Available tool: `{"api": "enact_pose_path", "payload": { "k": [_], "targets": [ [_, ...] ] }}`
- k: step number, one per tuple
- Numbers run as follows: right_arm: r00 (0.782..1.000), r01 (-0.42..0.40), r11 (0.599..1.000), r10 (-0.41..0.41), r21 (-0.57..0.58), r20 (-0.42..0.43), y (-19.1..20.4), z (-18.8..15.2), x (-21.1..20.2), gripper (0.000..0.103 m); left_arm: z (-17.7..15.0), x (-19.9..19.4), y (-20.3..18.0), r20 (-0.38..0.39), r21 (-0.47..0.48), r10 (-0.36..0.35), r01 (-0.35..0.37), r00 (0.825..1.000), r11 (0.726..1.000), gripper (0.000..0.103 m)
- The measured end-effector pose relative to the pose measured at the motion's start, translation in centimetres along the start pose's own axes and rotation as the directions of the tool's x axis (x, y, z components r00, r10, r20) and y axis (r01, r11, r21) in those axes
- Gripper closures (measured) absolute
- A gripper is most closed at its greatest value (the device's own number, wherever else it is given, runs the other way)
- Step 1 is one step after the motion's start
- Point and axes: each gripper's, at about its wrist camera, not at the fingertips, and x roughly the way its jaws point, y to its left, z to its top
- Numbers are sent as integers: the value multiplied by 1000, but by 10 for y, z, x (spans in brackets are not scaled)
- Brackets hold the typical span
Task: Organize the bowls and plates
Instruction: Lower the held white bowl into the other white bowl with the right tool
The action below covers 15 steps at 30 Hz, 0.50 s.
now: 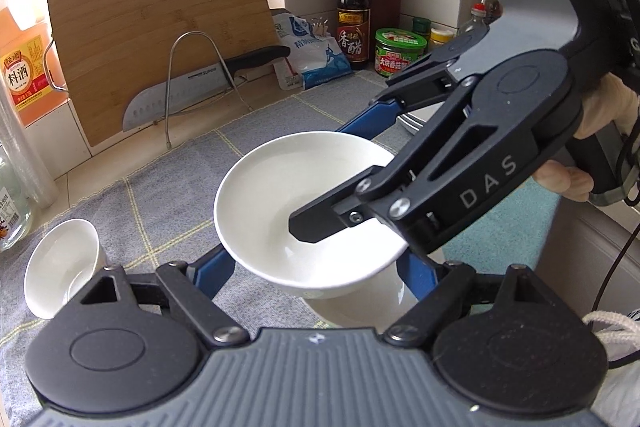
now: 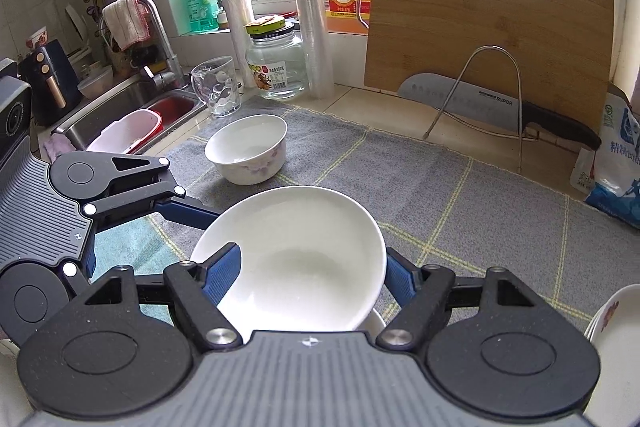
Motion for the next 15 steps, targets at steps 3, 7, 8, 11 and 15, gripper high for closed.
{"api": "enact_pose_path", "payload": {
  "k": [3, 7, 8, 11, 15],
  "targets": [
    [1000, 9, 1000, -9, 14, -7, -1, -8, -5, 22, -2, 4, -7, -10, 7, -19, 20, 1000, 1000, 16],
    [1000, 23, 999, -22, 24, -14, -1, -17, -11, 22, -4, 7, -14, -19, 16, -40, 41, 999, 999, 16],
    [1000, 24, 999, -24, 26, -17, -2, -18, -11, 22, -4, 8, -16, -21, 18, -42, 43, 999, 999, 16],
    [999, 25, 999, -25, 33, -22, -3, -23, -12, 22, -5, 10, -19, -30, 17, -51, 52, 998, 999, 16],
    [999, 21, 999, -20, 42, -31, -5, -27, -12, 22, -5, 12, -23, -42, 18, -54, 55, 998, 998, 16]
  ]
}}
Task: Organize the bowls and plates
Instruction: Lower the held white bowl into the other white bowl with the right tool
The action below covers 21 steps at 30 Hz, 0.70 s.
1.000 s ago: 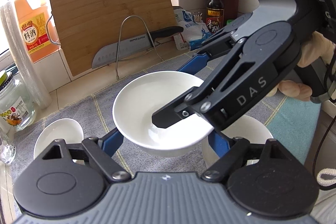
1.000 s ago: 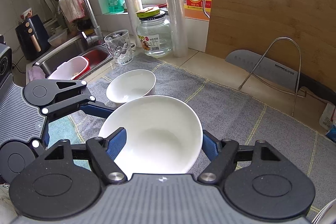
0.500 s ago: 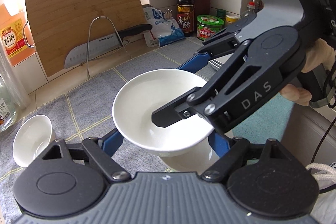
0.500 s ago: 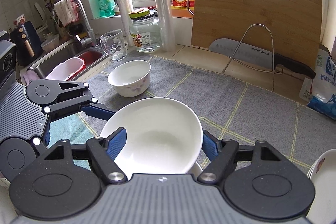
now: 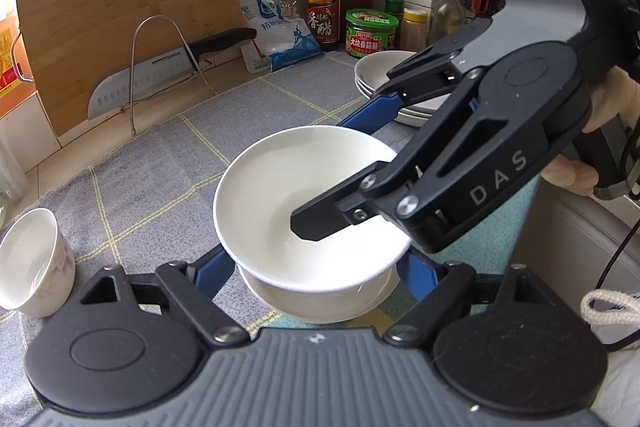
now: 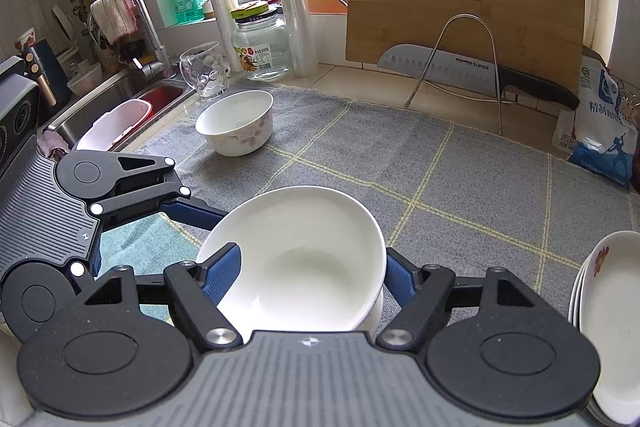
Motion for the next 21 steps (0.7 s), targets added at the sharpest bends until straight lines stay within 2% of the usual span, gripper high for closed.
{"api": "enact_pose_path", "payload": {
  "k": [21],
  "targets": [
    [999, -13, 1000, 13, -1, -32, -2, -8, 12, 22, -4, 8, 0, -50, 7, -5, 6, 999, 1000, 16]
  ]
}}
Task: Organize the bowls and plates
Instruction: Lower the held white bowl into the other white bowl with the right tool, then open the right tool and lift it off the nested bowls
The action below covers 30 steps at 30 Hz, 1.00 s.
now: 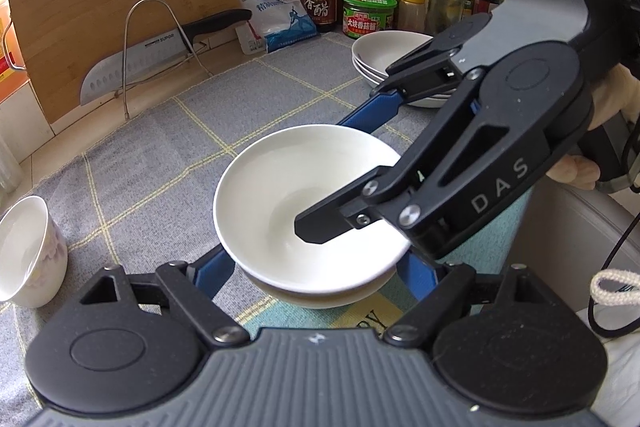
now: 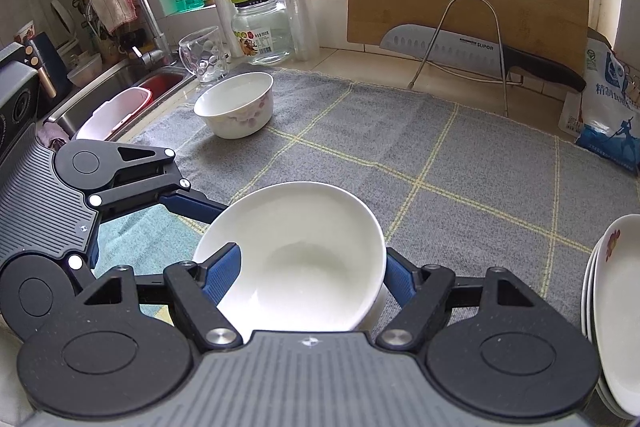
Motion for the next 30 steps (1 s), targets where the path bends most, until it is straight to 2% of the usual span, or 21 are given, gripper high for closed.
{"api": "enact_pose_path", "payload": {
  "k": [12, 15, 17, 26, 30],
  "targets": [
    [1000, 2, 1000, -2, -4, -5, -2, -2, 3, 22, 0, 2, 4, -6, -8, -18, 18, 1000, 1000, 13],
    [1000, 2, 1000, -2, -10, -1, -1, -3, 3, 15, -1, 2, 3, 0, 7, 0, 0, 1000, 1000, 9],
    [1000, 1, 1000, -1, -15, 11, 0, -3, 1, 5, -1, 2, 3, 0, 9, -1, 1, 1000, 1000, 9],
    [999, 13, 999, -12, -31, 36, 3, 2, -5, 0, -5, -13, 8, 7, 10, -5, 5, 1000, 1000, 8],
    [999, 17, 999, -15, -40, 37, 5, 5, -6, 0, -8, -27, 17, 42, -23, -4, 5, 999, 1000, 8]
  ]
}}
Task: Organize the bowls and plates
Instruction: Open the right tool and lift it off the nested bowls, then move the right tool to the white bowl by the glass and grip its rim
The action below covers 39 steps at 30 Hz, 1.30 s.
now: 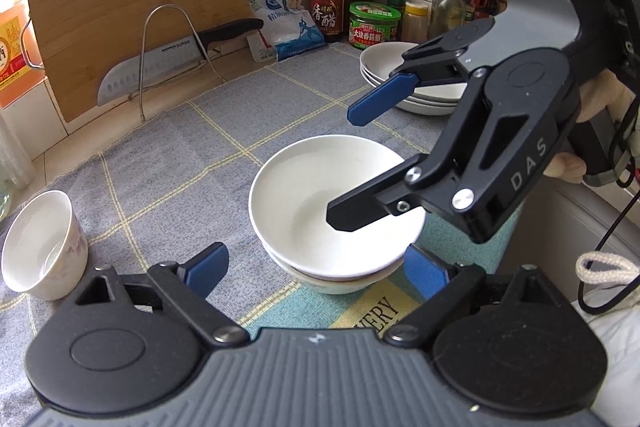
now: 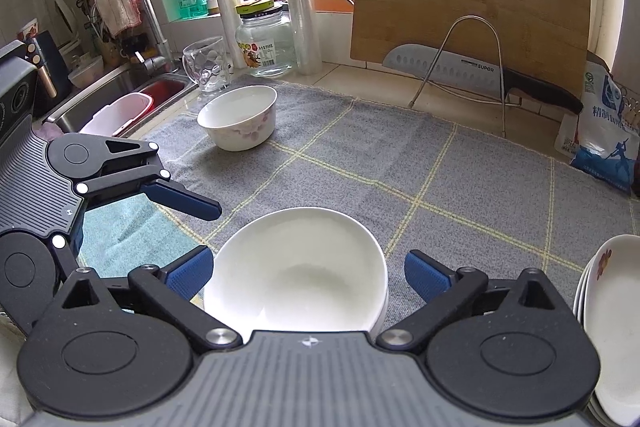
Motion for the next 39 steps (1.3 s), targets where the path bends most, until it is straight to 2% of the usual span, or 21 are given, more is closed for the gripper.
{"api": "enact_pose_path", "payload": {
  "k": [4, 10, 19, 21, 24, 29, 35, 39],
  "targets": [
    [1000, -1, 1000, 1, -18, 0, 3, 6, 1, 0, -1, -12, 15, 28, -39, 30, -29, 999, 999, 5],
    [1000, -3, 998, 3, -68, 2, 14, 19, 6, 0, -10, -18, 37, 17, -96, 79, -77, 997, 992, 5],
    [1000, -18, 990, 18, -142, -1, 33, 45, 21, 0, -32, -25, 76, 38, -208, 176, -165, 984, 964, 5],
    [1000, -19, 987, 18, -163, -5, 38, 53, 27, 0, -38, -26, 88, 43, -241, 208, -192, 977, 951, 5],
    [1000, -22, 982, 20, -186, -11, 43, 65, 36, 0, -45, -23, 99, 30, -240, 275, -260, 961, 935, 5],
    [999, -42, 978, 37, -204, -30, 48, 82, 56, 0, -58, -13, 121, 16, -285, 333, -315, 943, 905, 5],
    [997, -66, 967, 51, -245, -64, 60, 102, 84, 0, -67, -5, 142, 4, -314, 433, -410, 901, 856, 5],
    [994, -83, 962, 63, -259, -84, 63, 114, 101, 0, -70, -1, 156, 6, -328, 448, -422, 894, 845, 5]
  ]
}}
